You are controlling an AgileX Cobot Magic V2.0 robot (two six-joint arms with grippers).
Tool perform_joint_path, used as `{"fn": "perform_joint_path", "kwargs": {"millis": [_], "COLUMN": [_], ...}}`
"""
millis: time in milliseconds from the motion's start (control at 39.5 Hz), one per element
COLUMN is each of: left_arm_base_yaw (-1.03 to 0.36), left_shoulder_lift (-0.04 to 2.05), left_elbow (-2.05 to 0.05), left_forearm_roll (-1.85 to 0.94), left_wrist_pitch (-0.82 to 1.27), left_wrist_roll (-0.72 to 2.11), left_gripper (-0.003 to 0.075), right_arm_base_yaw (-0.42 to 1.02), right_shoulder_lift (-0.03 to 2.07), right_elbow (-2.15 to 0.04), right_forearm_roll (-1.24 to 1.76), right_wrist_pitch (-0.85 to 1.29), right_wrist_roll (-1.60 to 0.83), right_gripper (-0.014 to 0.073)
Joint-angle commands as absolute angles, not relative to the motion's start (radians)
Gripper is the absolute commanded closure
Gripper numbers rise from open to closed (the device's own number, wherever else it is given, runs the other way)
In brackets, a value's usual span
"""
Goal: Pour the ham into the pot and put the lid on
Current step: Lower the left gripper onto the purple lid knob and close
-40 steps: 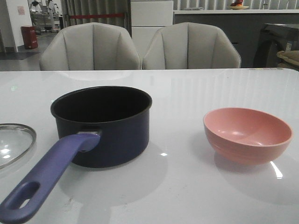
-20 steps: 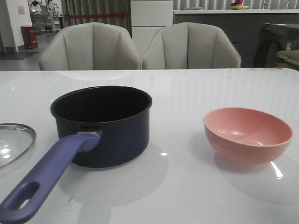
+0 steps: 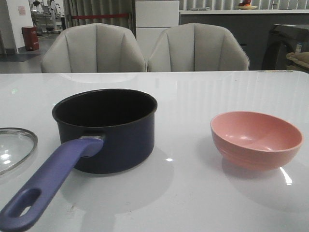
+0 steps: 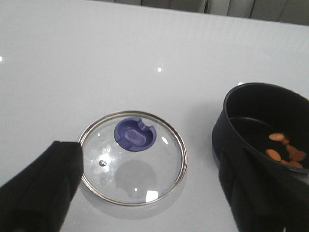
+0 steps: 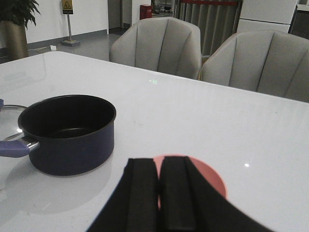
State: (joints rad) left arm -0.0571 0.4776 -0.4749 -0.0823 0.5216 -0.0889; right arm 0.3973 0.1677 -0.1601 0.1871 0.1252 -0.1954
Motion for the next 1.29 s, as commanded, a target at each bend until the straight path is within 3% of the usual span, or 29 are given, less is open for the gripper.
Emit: {"fn": "perform_joint_path", "kwargs": {"millis": [0,582,1264], "left_arm_base_yaw": [-0.062,-0.062,-0.062], "left_shoulder_lift": [0.589,1.232,1.653], "left_elbow": [-0.574,-1.010,-1.298], "left_forearm_roll": [-0.093,-0.093,-0.087], "left_wrist_pitch": [0.528,0.841,1.032], "left_wrist_roll": [-0.091,-0.052,-0.015], "left_gripper": [0.0102,0.0103,0.0076], "right_arm_base_yaw": [0.397,0.397,0.397], "right_shoulder_lift": [0.176,0.176,0.176], "right_elbow": [-0.188,-0.188,-0.188], "right_forearm_roll": [0.179,0.179,0.179], "right_wrist_pitch": [0.042,0.042,0.042], "right_wrist_roll": [-0.203,-0.203,-0.203], "right_gripper": [0.0433,0.0433,0.0433]}}
